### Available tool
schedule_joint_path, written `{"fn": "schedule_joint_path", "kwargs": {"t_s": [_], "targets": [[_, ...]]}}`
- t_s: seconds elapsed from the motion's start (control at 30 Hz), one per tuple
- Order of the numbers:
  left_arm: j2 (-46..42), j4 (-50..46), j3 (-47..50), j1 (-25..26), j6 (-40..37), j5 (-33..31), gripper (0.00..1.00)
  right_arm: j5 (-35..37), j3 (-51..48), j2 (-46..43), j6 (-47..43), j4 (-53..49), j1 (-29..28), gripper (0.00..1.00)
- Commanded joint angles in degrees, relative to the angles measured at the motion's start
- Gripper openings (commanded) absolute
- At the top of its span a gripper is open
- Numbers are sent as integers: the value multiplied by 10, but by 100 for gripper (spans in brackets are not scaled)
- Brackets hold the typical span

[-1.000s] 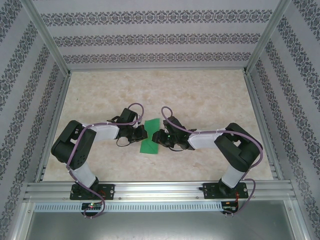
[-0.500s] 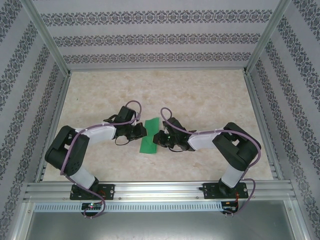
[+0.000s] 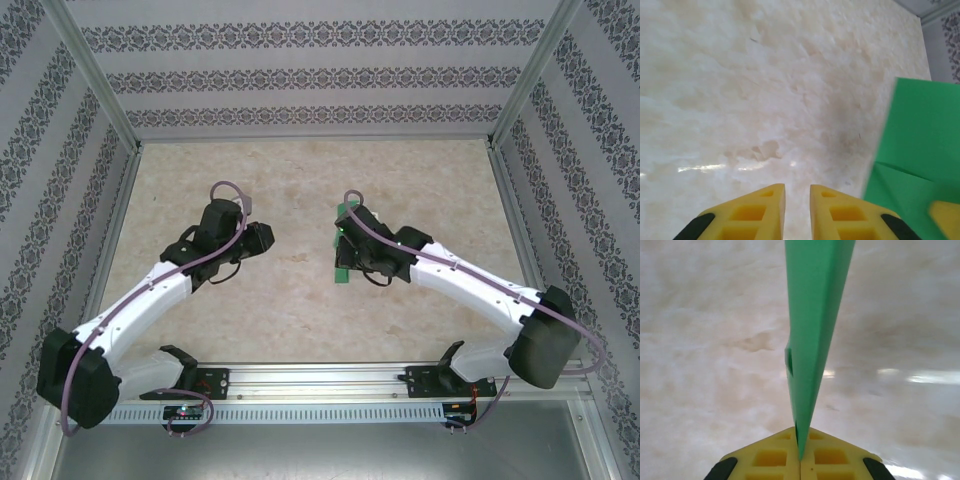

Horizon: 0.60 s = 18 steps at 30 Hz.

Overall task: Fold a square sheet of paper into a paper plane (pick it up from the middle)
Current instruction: Turn over the paper at the center of the table.

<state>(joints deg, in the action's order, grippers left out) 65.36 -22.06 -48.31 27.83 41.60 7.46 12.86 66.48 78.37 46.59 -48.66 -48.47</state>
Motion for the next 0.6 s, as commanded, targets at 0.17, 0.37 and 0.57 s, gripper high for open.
{"fn": "schedule_joint_path", "kwargs": {"t_s": [0.17, 0.37, 0.57], "targets": [[-38, -68, 2, 3, 8, -115, 24, 231, 169, 203, 39, -401, -70, 6], [-93, -114, 7, 1, 30, -201, 24, 146, 234, 346, 9, -335, -99, 8], [-154, -141, 25, 0, 38, -250, 27, 11, 275, 420, -23, -208, -102, 15]]}}
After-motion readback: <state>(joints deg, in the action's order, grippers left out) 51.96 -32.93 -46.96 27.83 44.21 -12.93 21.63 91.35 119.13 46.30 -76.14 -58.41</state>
